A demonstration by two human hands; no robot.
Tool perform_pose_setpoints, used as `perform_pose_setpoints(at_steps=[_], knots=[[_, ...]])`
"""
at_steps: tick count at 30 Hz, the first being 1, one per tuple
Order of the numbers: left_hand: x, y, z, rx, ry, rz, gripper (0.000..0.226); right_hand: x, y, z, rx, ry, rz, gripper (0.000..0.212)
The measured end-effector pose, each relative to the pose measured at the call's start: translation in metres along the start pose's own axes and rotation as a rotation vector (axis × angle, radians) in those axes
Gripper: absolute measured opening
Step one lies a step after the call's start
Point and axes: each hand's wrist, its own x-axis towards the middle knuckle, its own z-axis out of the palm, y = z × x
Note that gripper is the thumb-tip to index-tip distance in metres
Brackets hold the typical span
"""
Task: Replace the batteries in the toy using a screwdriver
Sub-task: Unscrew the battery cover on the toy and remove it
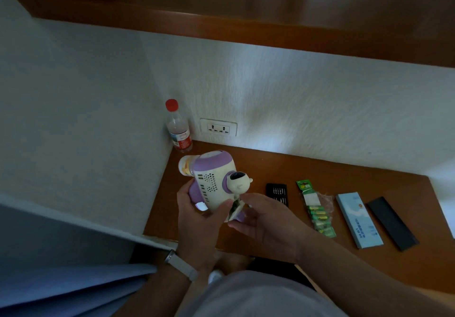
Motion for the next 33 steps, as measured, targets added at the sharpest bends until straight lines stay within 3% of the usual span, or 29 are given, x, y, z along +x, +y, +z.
perform_pose_setpoints(at_steps=[8, 12, 14, 22, 29, 33], knots=[[0.008, 0.003, 0.009, 0.004, -0.001, 0.006, 0.074, 0.008, -0.002, -0.001, -0.045, 0.087, -0.061, 0.026], [0.013, 0.0, 0.012, -0.02, 0.013, -0.028, 0.076, 0.012, -0.001, -0.008, -0.082, 0.142, -0.101, 0.012], [0.013, 0.0, 0.014, -0.025, 0.009, -0.036, 0.075, 0.012, 0.0, -0.008, -0.159, 0.17, -0.127, 0.005], [0.011, 0.003, 0.018, -0.047, -0.024, -0.051, 0.077, 0.008, -0.005, -0.01, -0.629, 0.274, -0.257, 0.008], [0.016, 0.0, 0.012, -0.032, -0.027, -0.05, 0.08, 0.009, -0.005, -0.008, -0.858, 0.305, -0.39, 0.009], [0.018, -0.003, 0.009, -0.038, -0.014, -0.073, 0.078, 0.01, -0.004, -0.006, -0.83, 0.279, -0.418, 0.01]])
